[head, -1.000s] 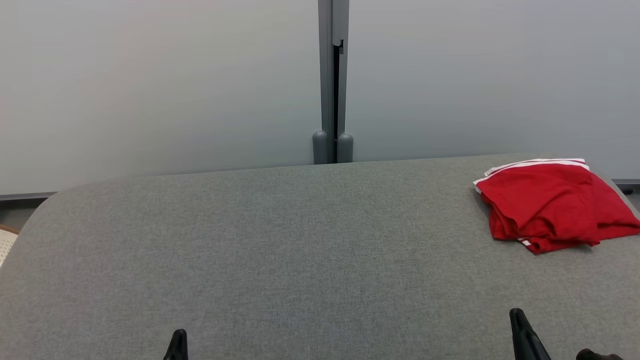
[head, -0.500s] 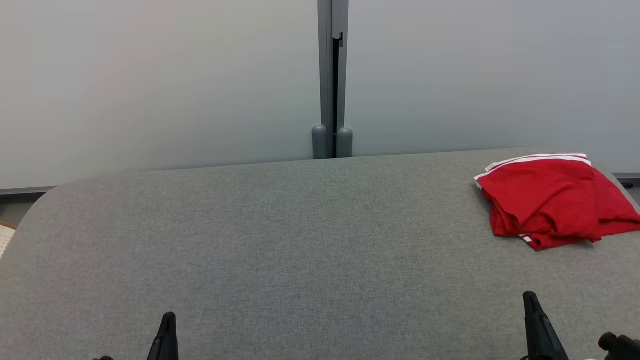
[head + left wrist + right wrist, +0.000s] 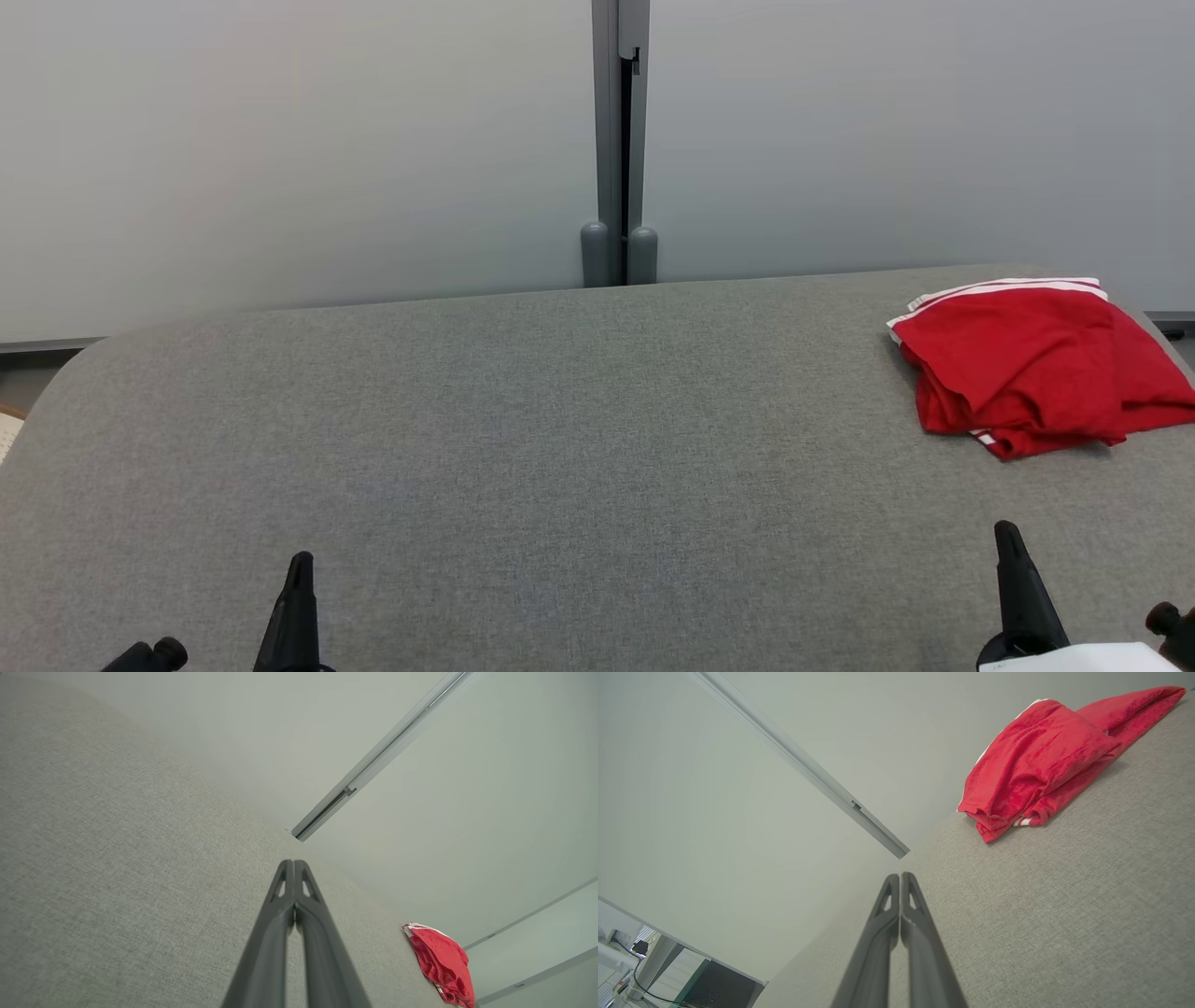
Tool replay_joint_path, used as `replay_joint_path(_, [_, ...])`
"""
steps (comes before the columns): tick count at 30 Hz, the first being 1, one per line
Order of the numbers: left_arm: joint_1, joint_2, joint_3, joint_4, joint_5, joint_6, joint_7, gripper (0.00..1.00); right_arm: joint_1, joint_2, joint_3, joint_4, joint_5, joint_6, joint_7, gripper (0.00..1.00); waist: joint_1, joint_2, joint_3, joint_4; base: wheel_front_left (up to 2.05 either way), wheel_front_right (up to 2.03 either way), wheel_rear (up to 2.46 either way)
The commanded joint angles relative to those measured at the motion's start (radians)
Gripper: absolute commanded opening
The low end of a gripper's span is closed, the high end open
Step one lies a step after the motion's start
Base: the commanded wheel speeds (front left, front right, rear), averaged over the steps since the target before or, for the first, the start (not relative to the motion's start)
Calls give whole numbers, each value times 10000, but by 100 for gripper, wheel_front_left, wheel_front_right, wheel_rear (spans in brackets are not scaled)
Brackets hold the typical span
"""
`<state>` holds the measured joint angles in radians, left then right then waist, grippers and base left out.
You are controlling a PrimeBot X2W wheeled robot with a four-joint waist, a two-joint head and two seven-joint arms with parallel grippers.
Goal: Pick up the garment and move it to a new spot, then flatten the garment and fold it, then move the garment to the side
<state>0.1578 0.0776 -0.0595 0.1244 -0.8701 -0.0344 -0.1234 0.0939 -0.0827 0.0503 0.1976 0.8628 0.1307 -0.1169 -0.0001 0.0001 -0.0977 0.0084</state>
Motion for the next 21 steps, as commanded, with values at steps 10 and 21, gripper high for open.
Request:
replay_joint_path(10, [-686, 91, 230, 95, -1384, -212, 293, 0, -544, -67, -226, -22, 1388, 1, 351, 0, 1, -1, 117, -10, 0, 0, 0])
replay_joint_path(21, [-1109, 112, 428, 315, -2759, -389, 632, 0, -875, -47, -437, 77, 2743, 1, 695, 0, 1, -1, 261, -22, 0, 0, 0])
